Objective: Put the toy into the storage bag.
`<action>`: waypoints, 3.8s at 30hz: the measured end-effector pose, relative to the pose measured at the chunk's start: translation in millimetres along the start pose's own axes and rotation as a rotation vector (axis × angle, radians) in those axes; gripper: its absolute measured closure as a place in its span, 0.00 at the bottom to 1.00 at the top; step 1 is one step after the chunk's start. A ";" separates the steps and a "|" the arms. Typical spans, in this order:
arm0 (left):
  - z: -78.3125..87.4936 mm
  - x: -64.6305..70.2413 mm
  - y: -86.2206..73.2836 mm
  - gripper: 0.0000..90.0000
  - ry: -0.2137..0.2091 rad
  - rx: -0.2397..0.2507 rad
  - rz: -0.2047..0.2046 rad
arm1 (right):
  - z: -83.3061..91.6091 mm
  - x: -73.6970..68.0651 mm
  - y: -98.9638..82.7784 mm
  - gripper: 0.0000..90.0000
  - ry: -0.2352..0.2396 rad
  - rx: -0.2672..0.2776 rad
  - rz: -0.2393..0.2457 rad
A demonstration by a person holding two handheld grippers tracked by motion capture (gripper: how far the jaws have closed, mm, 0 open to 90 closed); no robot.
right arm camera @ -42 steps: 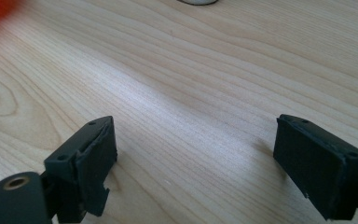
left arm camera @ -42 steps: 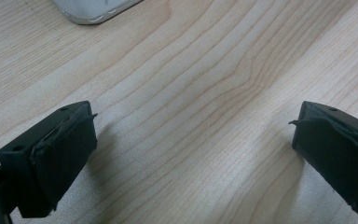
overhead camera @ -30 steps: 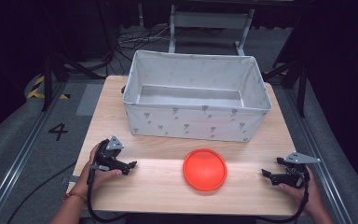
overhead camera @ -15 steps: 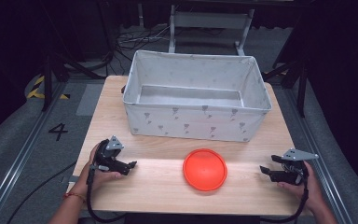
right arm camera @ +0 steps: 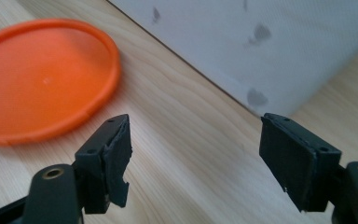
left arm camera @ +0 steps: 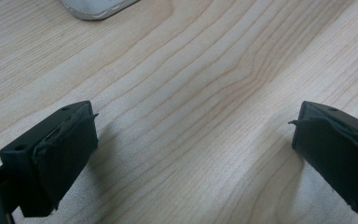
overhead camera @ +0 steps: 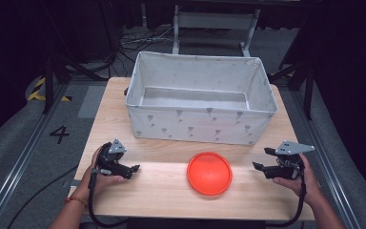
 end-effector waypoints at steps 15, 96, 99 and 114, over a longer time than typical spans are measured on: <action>0.2 0.0 -0.2 0.01 0.001 -0.002 0.000 | -54.9 -47.8 43.9 0.29 0.151 -0.019 0.078; 0.9 0.2 -0.9 0.01 0.002 -0.002 0.006 | 1.2 -78.2 87.1 0.92 0.174 0.004 0.366; 1.2 0.0 -1.0 0.01 0.006 0.000 0.005 | 11.9 -72.7 91.5 0.92 0.153 0.010 0.365; 1.2 0.0 -1.1 0.01 0.006 0.000 0.005 | 56.6 -55.2 108.7 0.92 0.097 0.012 0.388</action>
Point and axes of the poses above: each handheld gripper's, and its own axes: z roughly backward along the jaws, y roughly out of its top, x roughly to its right, the point moved 7 cm from there along -z, roughly forward along the jaws, and after that the axes turned 7 degrees about z, right-handed, at the moved point
